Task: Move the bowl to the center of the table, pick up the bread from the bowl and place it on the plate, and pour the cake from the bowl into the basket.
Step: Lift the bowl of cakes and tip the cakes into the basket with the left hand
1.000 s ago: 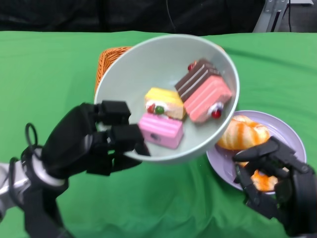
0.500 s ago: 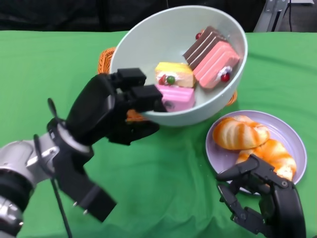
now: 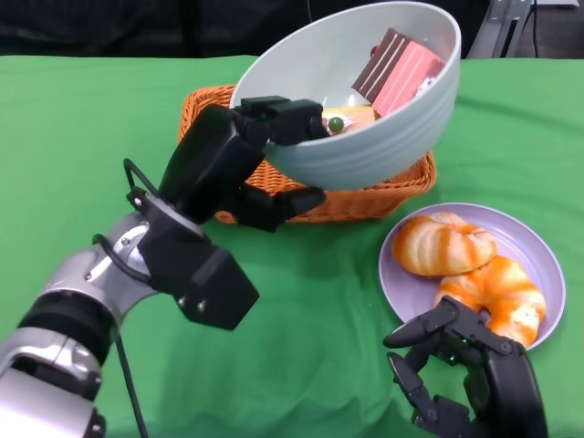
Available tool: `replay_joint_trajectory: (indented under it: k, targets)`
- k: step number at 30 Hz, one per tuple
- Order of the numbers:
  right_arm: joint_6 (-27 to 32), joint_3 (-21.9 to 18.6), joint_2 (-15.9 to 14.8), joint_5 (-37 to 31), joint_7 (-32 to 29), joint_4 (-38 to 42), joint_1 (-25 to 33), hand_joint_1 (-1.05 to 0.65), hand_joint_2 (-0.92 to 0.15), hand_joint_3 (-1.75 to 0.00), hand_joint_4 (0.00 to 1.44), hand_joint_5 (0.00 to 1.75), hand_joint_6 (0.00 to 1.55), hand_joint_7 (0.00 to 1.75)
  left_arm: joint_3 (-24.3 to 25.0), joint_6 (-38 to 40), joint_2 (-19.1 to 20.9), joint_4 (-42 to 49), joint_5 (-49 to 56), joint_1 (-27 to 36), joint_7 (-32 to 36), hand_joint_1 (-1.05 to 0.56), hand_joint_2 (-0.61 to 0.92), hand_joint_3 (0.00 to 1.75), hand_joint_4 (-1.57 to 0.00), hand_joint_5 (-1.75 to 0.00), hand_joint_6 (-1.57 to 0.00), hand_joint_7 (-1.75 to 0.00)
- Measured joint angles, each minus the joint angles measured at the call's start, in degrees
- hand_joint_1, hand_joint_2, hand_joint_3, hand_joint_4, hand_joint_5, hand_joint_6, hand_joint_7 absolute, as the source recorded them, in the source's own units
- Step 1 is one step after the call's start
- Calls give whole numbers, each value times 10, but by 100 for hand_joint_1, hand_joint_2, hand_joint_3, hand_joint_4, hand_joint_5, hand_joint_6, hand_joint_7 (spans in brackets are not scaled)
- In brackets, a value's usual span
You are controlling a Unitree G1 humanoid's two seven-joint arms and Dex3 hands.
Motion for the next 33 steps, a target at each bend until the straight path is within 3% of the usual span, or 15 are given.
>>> replay_joint_trajectory:
  k: [15,20,27,33]
  targets:
    - [-12,3,-1,-13,-9,20,-3,-18,-54,-83,70,155,67,125,45,31,-60,44,-58,-2,-65,-3,73,89,-61,-173,-66,-147]
    - [-23,5,-1,-16,-9,31,-6,-18,-54,-82,71,157,67,124,66,49,-76,59,-99,-3,-128,0,76,82,-57,-175,-64,-151]
    - [-25,6,1,-22,-10,38,-7,-18,-55,-82,71,157,69,123,100,70,-84,62,-161,-9,-233,-1,71,88,-59,-175,-65,-154]
    - [-25,8,4,-23,-12,42,-7,-17,-59,-78,72,155,70,123,119,82,-85,62,-172,-26,-263,-2,71,91,-60,-173,-65,-155]
